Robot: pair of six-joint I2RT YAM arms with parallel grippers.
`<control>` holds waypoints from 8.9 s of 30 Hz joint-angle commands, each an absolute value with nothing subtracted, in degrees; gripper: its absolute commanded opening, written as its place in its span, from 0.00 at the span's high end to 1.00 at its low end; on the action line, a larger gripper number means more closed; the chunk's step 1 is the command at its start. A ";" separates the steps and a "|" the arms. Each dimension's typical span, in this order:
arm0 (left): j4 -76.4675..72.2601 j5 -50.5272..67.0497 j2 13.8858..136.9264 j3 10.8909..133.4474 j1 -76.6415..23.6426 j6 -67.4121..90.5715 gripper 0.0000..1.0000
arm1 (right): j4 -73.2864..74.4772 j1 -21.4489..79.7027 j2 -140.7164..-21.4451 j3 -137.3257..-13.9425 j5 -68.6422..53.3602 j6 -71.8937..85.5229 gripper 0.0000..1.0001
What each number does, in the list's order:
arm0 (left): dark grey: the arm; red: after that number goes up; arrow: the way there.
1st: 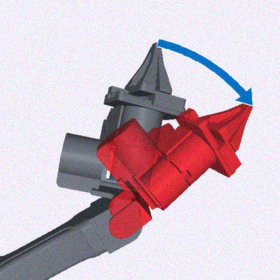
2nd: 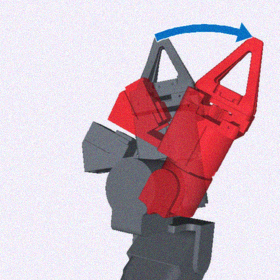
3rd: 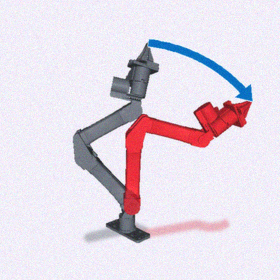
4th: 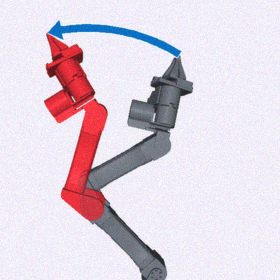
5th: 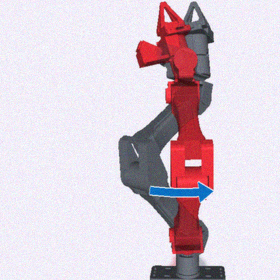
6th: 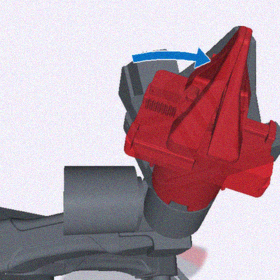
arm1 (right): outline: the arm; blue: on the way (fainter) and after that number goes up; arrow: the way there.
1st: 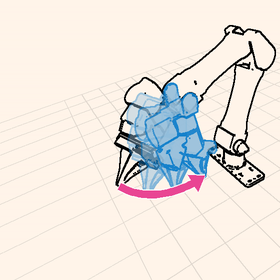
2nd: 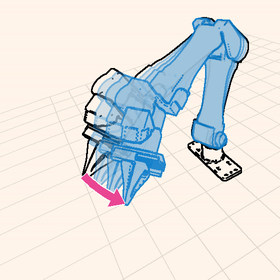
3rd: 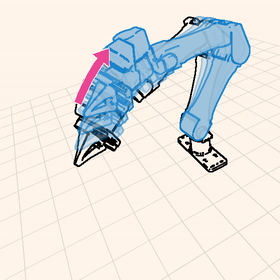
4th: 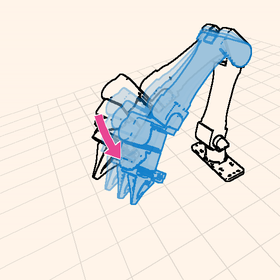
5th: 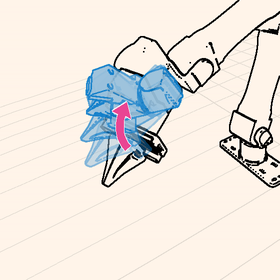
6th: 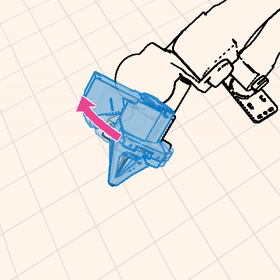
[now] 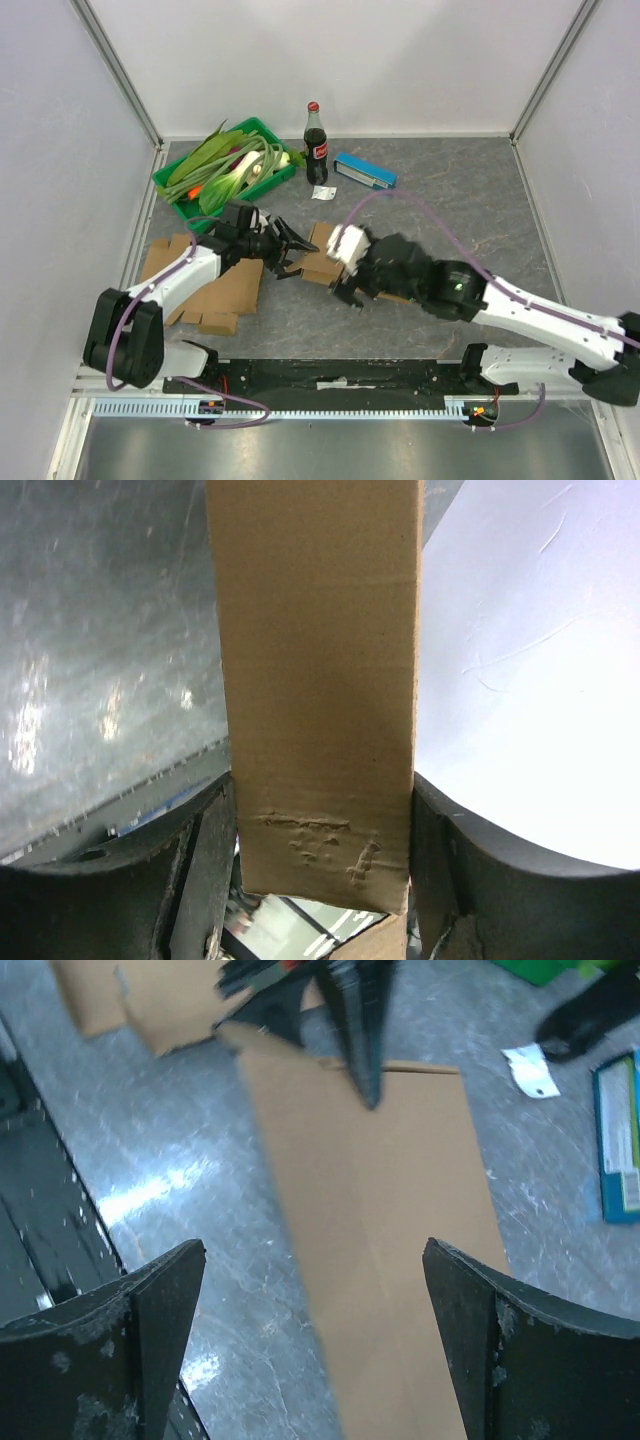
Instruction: Fold the paper box
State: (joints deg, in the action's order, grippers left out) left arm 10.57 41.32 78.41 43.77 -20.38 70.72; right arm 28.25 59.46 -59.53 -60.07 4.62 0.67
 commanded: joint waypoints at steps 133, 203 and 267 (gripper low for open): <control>12.57 -5.09 54.67 43.42 -38.85 33.14 0.98 | 55.28 53.70 -93.69 -87.10 -1.14 -13.80 0.73; 19.16 -7.38 58.71 47.81 -38.85 27.86 0.98 | 41.03 34.36 -62.04 -64.85 15.30 8.07 0.89; 20.13 -4.39 59.68 47.11 -38.85 31.20 0.98 | 50.01 28.92 -63.63 -71.45 2.28 25.23 0.62</control>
